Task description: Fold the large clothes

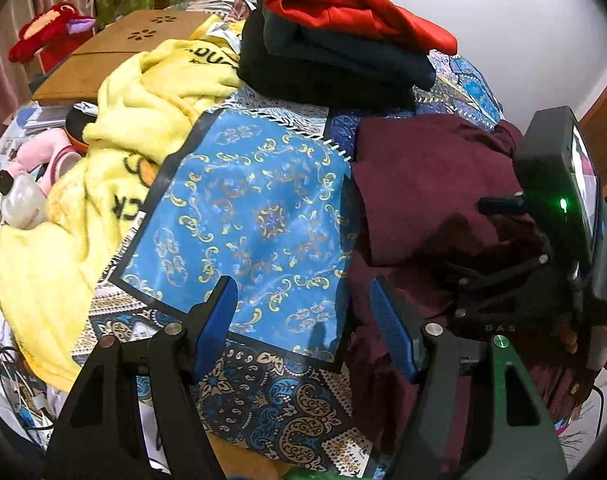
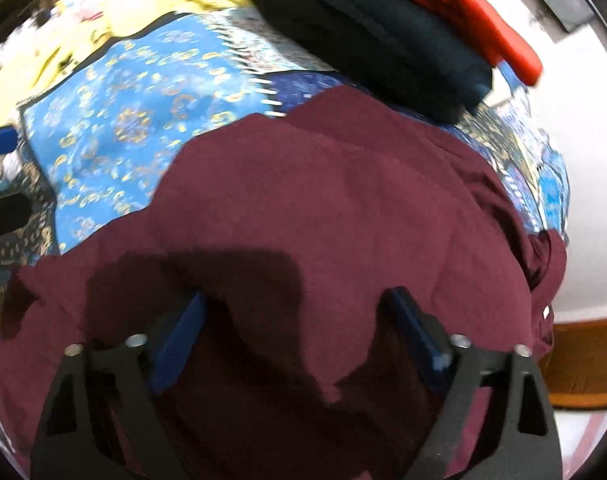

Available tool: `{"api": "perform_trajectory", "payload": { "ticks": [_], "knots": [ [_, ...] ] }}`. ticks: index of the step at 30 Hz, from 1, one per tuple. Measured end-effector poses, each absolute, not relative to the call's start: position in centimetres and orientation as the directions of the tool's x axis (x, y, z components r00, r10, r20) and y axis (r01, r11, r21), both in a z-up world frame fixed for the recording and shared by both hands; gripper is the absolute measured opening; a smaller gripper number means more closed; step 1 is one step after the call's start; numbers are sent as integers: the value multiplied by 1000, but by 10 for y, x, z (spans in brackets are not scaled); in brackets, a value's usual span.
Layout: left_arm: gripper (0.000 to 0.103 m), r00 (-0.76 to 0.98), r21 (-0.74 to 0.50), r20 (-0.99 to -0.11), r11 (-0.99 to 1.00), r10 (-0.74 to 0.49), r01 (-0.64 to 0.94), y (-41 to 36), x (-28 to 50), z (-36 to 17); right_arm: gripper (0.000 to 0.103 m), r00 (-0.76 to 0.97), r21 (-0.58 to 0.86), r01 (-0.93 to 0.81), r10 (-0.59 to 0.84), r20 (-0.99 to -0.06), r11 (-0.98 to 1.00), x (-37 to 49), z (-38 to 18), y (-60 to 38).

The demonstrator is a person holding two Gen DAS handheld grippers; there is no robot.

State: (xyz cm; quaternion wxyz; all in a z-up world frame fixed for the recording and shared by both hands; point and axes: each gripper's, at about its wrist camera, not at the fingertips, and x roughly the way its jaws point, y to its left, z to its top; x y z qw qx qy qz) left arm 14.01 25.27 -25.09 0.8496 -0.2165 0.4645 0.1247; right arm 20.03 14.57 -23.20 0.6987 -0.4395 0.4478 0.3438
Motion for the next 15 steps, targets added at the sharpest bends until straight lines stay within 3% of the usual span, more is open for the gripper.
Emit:
{"api": "perform_trajectory", "payload": {
  "ticks": [6, 9, 15],
  "knots": [
    [68, 548, -263, -836, 878, -1, -400, 248, 139, -247, 13, 434, -381, -862, 96, -896, 335, 186, -226, 146],
    [68, 553, -264, -833, 877, 2, -401, 247, 137, -242, 6, 428, -342, -850, 148, -891, 400, 193, -205, 131],
    [68, 561, -250, -828, 883, 18, -398, 240, 142, -230, 5, 523, -316, -768, 262, -811, 556, 216, -137, 80]
  ]
}}
